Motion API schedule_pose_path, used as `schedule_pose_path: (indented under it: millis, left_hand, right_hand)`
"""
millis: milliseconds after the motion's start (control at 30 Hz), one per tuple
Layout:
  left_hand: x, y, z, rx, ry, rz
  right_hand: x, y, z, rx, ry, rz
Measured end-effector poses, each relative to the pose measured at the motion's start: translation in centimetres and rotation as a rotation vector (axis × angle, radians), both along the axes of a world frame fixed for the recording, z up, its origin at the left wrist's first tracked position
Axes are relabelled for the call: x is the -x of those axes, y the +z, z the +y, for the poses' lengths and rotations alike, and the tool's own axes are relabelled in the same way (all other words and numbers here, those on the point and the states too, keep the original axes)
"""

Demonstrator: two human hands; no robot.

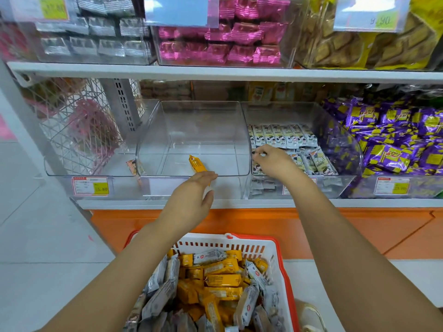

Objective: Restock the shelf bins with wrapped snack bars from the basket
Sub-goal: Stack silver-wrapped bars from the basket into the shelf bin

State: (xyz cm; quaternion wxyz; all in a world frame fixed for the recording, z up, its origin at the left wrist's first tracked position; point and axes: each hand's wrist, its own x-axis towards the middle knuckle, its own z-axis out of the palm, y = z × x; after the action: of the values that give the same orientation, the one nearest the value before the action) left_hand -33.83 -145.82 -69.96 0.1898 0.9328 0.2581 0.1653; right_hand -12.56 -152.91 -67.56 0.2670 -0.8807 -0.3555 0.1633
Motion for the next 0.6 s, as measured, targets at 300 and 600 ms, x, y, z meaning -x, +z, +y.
schedule_pose_path:
  millis: [300,600]
  left_hand:
    - [1.3,-1.0,-0.4,-0.005,-0.057,0.013]
    - [7.5,-4.6,-1.0,0.052,-0.036,0.222]
  right_hand:
    - [1.2,0.9,-1.9,0.105,0.145,-0.091]
    - [10.6,-2.6,-6.5,-0.402,0.038,-0.131]
